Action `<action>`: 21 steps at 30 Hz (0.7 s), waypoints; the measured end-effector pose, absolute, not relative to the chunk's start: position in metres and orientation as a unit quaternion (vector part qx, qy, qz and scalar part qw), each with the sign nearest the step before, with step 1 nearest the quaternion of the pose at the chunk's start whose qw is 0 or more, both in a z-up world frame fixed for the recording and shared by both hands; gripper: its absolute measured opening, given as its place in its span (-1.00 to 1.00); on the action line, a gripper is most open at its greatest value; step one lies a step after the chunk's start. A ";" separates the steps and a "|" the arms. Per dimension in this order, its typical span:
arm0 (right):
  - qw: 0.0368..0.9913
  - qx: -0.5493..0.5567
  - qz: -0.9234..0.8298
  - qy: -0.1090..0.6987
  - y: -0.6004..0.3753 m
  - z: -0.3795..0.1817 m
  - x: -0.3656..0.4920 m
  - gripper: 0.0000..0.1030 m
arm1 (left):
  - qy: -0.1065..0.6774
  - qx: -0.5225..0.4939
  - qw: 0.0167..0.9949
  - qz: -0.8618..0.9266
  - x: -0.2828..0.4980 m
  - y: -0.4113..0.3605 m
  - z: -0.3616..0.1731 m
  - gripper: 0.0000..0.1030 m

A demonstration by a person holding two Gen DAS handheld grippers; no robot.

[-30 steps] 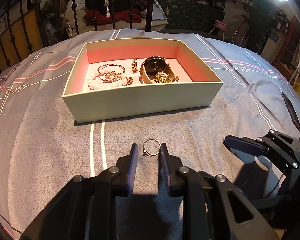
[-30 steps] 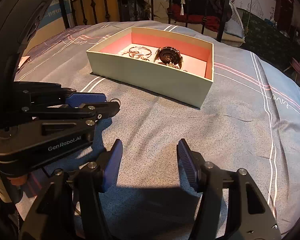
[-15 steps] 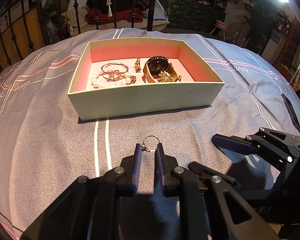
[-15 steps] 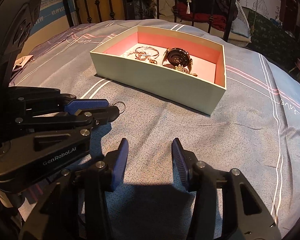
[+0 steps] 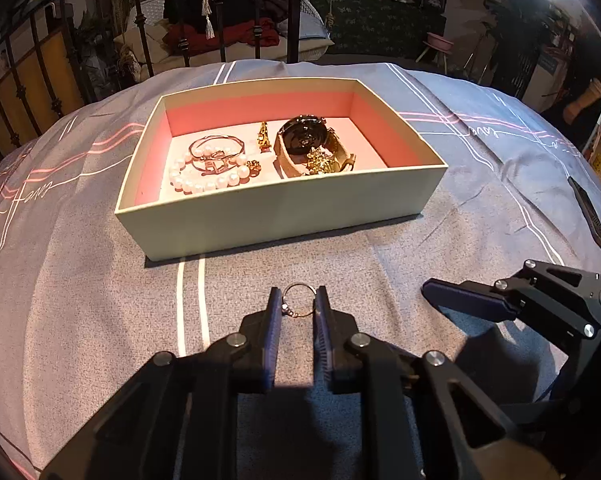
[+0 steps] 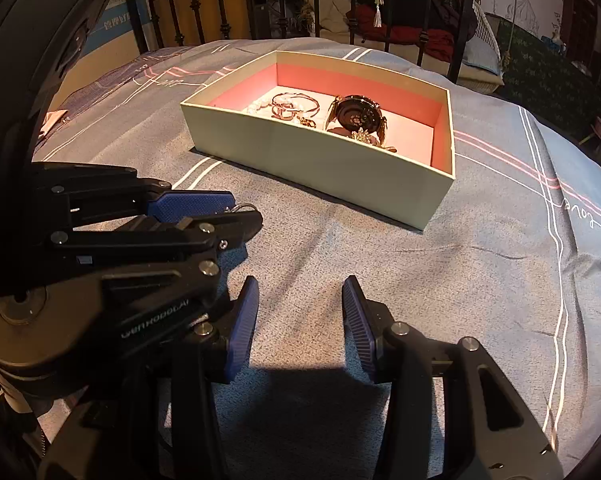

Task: Organize jewelry
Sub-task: 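Lower the silver ring into the box with the left gripper while the right gripper reaches into the box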

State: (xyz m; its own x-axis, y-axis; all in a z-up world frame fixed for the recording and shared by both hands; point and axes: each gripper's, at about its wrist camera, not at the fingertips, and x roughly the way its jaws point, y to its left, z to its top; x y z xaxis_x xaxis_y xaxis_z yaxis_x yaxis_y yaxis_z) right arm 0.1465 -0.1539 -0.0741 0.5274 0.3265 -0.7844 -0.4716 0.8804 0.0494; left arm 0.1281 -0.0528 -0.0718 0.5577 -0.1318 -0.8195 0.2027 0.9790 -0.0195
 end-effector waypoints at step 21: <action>0.876 -0.082 0.235 0.414 -0.150 -0.065 0.148 -0.77 | 0.451 0.002 0.888 -0.090 0.117 -0.035 -0.053 -0.92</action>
State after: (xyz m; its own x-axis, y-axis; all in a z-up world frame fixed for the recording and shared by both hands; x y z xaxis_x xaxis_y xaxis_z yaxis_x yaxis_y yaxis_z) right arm 0.1483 -0.1503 -0.0652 0.5468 0.3435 -0.7635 -0.4791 0.8763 0.0510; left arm 0.1171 -0.0355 -0.0530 0.5765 -0.1587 -0.8015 0.1622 0.9837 -0.0781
